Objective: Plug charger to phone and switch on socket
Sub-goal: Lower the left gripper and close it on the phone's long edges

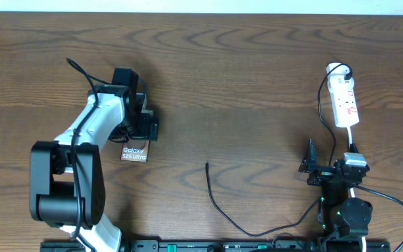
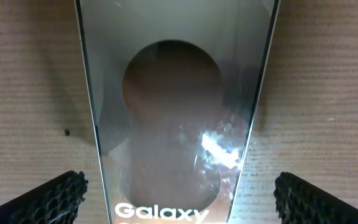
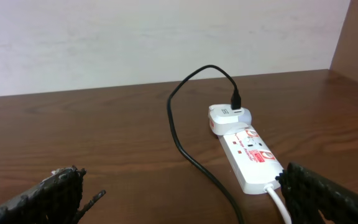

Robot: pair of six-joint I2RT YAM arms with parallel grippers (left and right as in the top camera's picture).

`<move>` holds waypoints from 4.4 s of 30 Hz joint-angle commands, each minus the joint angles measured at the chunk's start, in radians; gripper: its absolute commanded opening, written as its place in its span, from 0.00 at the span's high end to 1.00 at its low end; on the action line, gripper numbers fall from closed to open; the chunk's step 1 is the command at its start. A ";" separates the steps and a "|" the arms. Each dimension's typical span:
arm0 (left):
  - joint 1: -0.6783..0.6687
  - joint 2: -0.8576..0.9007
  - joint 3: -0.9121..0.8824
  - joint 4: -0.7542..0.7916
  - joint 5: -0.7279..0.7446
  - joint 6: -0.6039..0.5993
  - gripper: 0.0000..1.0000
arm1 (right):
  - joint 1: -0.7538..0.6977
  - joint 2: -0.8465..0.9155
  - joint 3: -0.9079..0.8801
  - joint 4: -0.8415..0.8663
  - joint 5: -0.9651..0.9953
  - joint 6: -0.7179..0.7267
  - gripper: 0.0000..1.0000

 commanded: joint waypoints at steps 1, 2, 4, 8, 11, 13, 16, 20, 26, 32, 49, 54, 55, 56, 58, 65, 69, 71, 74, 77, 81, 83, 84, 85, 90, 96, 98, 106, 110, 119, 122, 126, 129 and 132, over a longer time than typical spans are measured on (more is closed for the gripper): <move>0.000 0.018 0.018 0.009 -0.016 -0.005 0.01 | 0.000 -0.004 -0.001 -0.004 0.000 0.002 0.01; 0.000 0.025 0.018 0.011 -0.016 -0.005 0.01 | 0.000 -0.004 -0.001 -0.004 0.000 0.002 0.01; 0.000 0.038 0.018 0.013 -0.016 -0.005 0.01 | 0.000 -0.004 -0.001 -0.004 0.000 0.001 0.01; 0.000 0.066 0.016 0.018 -0.016 -0.005 0.01 | 0.000 -0.004 -0.001 -0.004 0.000 0.001 0.01; 0.000 0.081 0.016 0.027 -0.016 -0.005 0.01 | 0.000 -0.004 -0.001 -0.004 0.000 0.001 0.01; 0.000 0.089 0.016 0.036 -0.016 -0.005 0.01 | 0.000 -0.004 -0.001 -0.004 0.000 0.002 0.01; 0.000 0.090 0.014 0.050 -0.016 -0.005 0.01 | 0.000 -0.004 -0.001 -0.004 0.000 0.001 0.01; 0.000 0.090 0.007 0.065 -0.016 -0.005 0.01 | 0.000 -0.004 -0.001 -0.004 0.000 0.002 0.01; 0.000 0.090 -0.037 0.098 -0.016 -0.004 0.01 | 0.000 -0.004 -0.001 -0.004 0.000 0.002 0.01; 0.000 0.090 -0.063 0.101 -0.016 -0.004 0.01 | 0.000 -0.004 -0.001 -0.004 0.000 0.002 0.01; 0.000 0.090 -0.063 0.068 -0.016 -0.004 0.01 | 0.000 -0.004 -0.001 -0.004 0.000 0.001 0.01; 0.000 0.090 -0.063 0.068 -0.016 -0.004 0.01 | 0.000 -0.004 -0.001 -0.004 0.000 0.001 0.01; 0.000 0.090 -0.063 0.068 -0.016 -0.004 0.01 | 0.000 -0.004 -0.001 -0.004 0.000 0.002 0.01; 0.000 0.090 -0.063 0.070 -0.016 -0.004 0.01 | 0.000 -0.004 -0.001 -0.004 0.000 0.001 0.01; 0.000 0.090 -0.063 0.075 -0.016 -0.004 0.01 | 0.000 -0.004 -0.001 -0.004 0.000 0.002 0.01; 0.000 0.090 -0.067 0.075 -0.016 -0.004 0.01 | 0.000 -0.004 -0.001 -0.004 0.000 0.002 0.01; 0.000 0.090 -0.067 0.075 -0.017 0.005 0.01 | 0.000 -0.004 -0.001 -0.004 0.000 0.002 0.01; 0.000 0.090 -0.067 0.075 -0.017 0.007 0.01 | 0.000 -0.004 -0.001 -0.004 0.000 0.002 0.01; 0.000 0.090 -0.067 0.075 -0.016 0.007 0.01 | 0.000 -0.004 -0.001 -0.004 0.000 0.001 0.01; 0.000 0.090 -0.067 0.075 -0.016 0.007 0.01 | 0.000 -0.004 -0.001 -0.004 0.000 0.002 0.01; 0.000 0.090 -0.067 0.075 -0.016 0.007 0.00 | 0.000 -0.004 -0.001 -0.004 0.000 0.002 0.01; 0.000 0.090 -0.067 0.075 -0.016 0.007 0.01 | 0.000 -0.004 -0.001 -0.004 0.000 0.002 0.01; 0.000 0.090 -0.067 0.075 -0.016 0.007 0.01 | 0.000 -0.004 -0.001 -0.004 0.000 0.002 0.01; 0.000 0.090 -0.067 0.075 -0.016 0.007 0.02 | 0.000 -0.004 -0.001 -0.004 0.000 0.002 0.01; 0.000 0.090 -0.067 0.075 -0.016 0.007 0.08 | 0.000 -0.004 -0.001 -0.004 0.000 0.002 0.01; 0.000 0.090 -0.067 0.075 -0.016 0.007 0.15 | 0.000 -0.004 -0.001 -0.004 0.000 0.001 0.01; 0.000 0.090 -0.067 0.075 -0.016 0.007 0.16 | 0.000 -0.004 -0.001 -0.004 0.000 0.002 0.01; 0.000 0.090 -0.067 0.075 -0.016 0.007 0.22 | 0.000 -0.004 -0.001 -0.004 0.000 0.002 0.01; 0.000 0.090 -0.067 0.074 -0.016 0.007 0.26 | 0.000 -0.004 -0.001 -0.004 0.000 0.001 0.01; 0.000 0.090 -0.067 0.075 -0.016 0.007 0.38 | 0.000 -0.004 -0.001 -0.004 0.000 0.001 0.01; 0.000 0.090 -0.067 0.075 -0.016 0.007 0.43 | 0.000 -0.004 -0.001 -0.004 0.000 0.002 0.01; 0.000 0.090 -0.067 0.075 -0.016 0.007 0.57 | 0.000 -0.004 -0.001 -0.004 0.000 0.002 0.01; 0.000 0.090 -0.067 0.079 -0.016 0.007 0.70 | 0.000 -0.004 -0.001 -0.004 0.000 0.001 0.01; 0.000 0.089 -0.067 0.083 -0.016 0.007 0.80 | 0.000 -0.004 -0.001 -0.004 0.000 0.002 0.01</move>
